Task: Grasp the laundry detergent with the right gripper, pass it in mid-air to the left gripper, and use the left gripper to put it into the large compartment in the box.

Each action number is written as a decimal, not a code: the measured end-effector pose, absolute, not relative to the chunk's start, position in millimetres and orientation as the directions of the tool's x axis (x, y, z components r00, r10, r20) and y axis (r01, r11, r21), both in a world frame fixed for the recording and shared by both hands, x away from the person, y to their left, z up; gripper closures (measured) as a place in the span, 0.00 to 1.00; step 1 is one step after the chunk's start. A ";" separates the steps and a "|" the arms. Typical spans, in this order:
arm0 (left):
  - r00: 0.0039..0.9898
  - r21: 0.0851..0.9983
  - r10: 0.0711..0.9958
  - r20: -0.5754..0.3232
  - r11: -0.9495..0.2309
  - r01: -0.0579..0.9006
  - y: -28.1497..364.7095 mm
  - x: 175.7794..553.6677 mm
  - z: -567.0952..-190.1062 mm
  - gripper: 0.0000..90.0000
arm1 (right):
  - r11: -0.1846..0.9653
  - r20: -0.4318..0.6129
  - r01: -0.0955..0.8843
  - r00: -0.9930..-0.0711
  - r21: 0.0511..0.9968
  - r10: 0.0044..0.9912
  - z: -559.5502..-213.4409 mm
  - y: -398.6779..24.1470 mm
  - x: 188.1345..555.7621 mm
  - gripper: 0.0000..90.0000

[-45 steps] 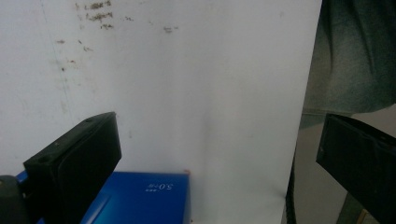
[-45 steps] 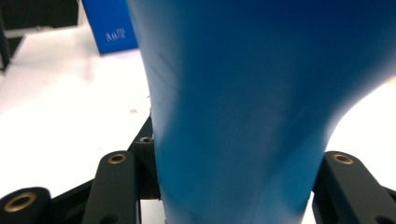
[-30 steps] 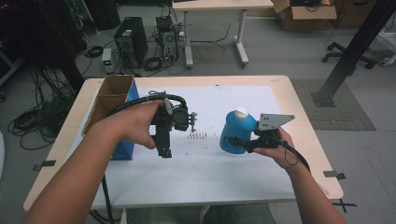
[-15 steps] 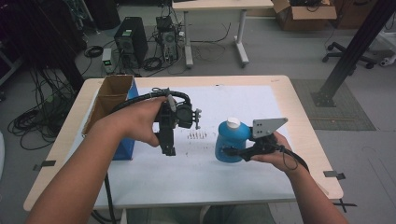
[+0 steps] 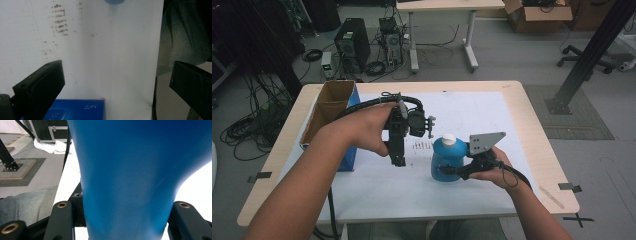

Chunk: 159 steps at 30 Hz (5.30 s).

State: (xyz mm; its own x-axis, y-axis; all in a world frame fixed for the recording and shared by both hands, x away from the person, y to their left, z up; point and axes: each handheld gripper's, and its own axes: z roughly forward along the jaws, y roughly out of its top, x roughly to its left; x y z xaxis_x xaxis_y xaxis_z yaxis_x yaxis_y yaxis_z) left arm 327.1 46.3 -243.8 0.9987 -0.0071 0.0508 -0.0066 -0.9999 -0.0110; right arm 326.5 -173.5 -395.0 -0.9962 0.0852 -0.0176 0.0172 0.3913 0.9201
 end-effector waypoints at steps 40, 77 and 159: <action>0.999 -0.016 -0.041 0.028 -0.999 -0.040 25.1 323.2 -252.9 0.00 | 0.399 -0.021 0.000 -0.999 0.917 0.049 -401.8 -112.6 327.4 0.50; 0.998 -0.021 -0.044 0.041 -0.999 -0.043 26.4 315.4 -266.5 0.08 | 0.388 -0.003 0.014 -0.999 0.922 0.045 -400.2 -88.8 323.4 0.50; 0.993 -0.061 -0.027 0.117 -0.998 -0.020 20.5 321.0 -254.8 0.43 | 0.348 -0.011 0.025 -0.995 0.937 0.102 -395.6 -93.0 323.5 0.30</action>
